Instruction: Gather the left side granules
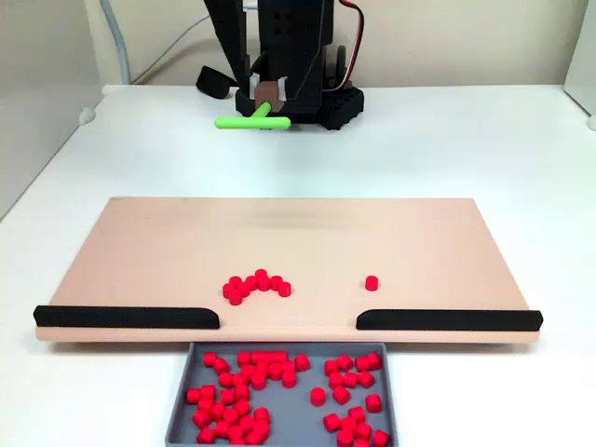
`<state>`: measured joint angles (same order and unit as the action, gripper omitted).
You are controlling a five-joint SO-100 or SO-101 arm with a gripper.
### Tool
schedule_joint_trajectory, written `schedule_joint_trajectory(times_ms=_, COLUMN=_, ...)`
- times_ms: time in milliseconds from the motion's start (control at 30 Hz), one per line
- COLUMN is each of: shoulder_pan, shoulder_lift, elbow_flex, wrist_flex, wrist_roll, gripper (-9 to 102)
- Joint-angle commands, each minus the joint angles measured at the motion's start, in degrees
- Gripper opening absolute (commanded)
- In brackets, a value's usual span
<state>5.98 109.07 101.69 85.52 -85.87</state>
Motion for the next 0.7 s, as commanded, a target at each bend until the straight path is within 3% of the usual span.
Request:
schedule_joint_trajectory(times_ms=0, shoulder_pan=-1.49, shoulder_lift=-2.29, elbow_flex=-0.26, wrist_flex=-0.35, wrist_roll=-4.83, gripper=0)
schedule_joint_trajectory(times_ms=667, shoulder_pan=-1.49, shoulder_lift=-2.81, elbow_flex=-0.26, wrist_flex=-0.44, wrist_roll=-5.62, gripper=0)
